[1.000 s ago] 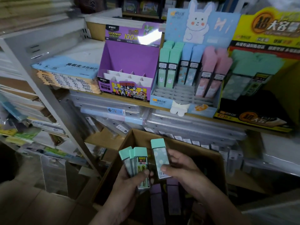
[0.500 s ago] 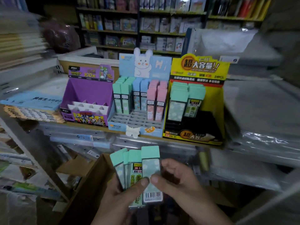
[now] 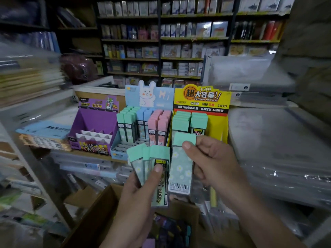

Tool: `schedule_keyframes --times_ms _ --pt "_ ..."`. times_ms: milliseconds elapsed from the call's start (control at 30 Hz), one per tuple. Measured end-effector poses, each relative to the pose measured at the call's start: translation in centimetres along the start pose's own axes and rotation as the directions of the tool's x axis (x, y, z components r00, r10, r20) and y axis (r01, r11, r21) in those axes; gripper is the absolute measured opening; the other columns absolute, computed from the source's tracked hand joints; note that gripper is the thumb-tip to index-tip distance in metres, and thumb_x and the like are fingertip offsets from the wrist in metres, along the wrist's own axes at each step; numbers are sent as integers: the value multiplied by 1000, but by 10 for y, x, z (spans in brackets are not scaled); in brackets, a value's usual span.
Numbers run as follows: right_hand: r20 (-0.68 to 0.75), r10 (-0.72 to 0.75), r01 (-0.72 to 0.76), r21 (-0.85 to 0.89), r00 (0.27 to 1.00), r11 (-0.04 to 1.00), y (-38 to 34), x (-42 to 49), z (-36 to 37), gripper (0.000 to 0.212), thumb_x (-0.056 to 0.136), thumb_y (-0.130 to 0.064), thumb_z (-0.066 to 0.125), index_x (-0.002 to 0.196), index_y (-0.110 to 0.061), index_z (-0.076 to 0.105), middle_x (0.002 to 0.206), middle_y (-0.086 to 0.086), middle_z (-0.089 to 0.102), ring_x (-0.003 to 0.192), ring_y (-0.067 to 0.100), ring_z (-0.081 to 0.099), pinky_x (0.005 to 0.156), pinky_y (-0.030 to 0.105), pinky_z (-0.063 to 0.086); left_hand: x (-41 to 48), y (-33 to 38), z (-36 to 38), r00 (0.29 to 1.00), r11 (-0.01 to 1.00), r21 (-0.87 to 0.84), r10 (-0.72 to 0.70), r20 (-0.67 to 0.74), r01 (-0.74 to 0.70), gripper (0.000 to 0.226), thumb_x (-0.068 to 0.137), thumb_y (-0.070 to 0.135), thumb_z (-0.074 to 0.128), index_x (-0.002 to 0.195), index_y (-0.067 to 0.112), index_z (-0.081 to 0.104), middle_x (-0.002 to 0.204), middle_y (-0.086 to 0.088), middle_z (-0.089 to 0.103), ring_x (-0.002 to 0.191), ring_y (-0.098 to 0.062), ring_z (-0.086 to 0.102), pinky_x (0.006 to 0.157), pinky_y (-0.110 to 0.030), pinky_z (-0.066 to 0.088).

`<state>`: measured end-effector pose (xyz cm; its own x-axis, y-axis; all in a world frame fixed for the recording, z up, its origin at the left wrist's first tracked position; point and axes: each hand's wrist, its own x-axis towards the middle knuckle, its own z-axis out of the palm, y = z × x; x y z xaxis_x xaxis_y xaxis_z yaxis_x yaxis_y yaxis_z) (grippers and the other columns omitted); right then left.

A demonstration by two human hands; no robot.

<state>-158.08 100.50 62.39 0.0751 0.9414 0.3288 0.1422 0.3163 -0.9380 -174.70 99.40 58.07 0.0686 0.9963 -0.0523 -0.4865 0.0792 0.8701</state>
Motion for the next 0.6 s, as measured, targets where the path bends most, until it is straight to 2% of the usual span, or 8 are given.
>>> schedule_keyframes --times_ms 67,133,267,333,400,500,600 --pt "-57 -57 56 -19 997 998 -7 9 -5 14 96 -27 66 83 -26 71 51 -8 61 37 4 42 38 15 32 4 4 1 999 1000 9 13 -39 -13 38 82 30 72 116 13 72 96 -16 78 74 -25 75 55 -35 58" --pt "-112 -128 120 -74 985 990 -13 20 -10 15 97 -25 65 82 -23 68 49 -1 58 35 7 43 36 19 34 7 8 1 999 1000 6 10 -44 -10 42 80 33 72 114 7 71 86 -23 74 64 -28 70 49 -32 55" --pt "-167 -213 185 -167 963 968 -14 41 -14 24 99 -20 61 76 -28 57 57 1 62 42 11 54 42 19 43 14 11 -2 1000 999 -33 -5 -27 4 48 77 38 71 110 2 70 85 -27 72 62 -29 68 48 -33 54" --pt "-164 -206 171 -204 965 964 -7 50 -13 20 98 -17 61 79 -22 55 63 5 62 52 21 61 47 24 50 16 12 -4 1000 999 -43 -11 -16 10 47 77 38 71 107 2 71 84 -27 71 61 -29 67 47 -33 54" --pt "-152 -208 171 -226 966 959 0 55 -12 18 98 -14 61 83 -24 56 68 7 63 61 27 64 53 30 57 18 13 -7 1000 998 -66 -22 -6 21 46 75 35 73 106 1 69 85 -28 71 61 -30 67 47 -33 54" --pt "-144 -205 169 -231 968 958 10 59 -9 16 97 -13 61 93 -29 59 69 1 67 63 21 66 55 26 58 21 15 -13 1000 995 -102 -13 -7 12 48 71 32 75 106 0 70 85 -31 71 61 -32 67 47 -34 54" --pt "-160 -167 127 -232 973 965 20 62 -7 14 97 -14 63 102 -26 57 72 -2 70 63 15 68 56 26 58 25 16 -18 1000 995 -102 2 -8 -3 48 72 32 75 109 1 69 87 -32 71 62 -34 68 47 -35 55"
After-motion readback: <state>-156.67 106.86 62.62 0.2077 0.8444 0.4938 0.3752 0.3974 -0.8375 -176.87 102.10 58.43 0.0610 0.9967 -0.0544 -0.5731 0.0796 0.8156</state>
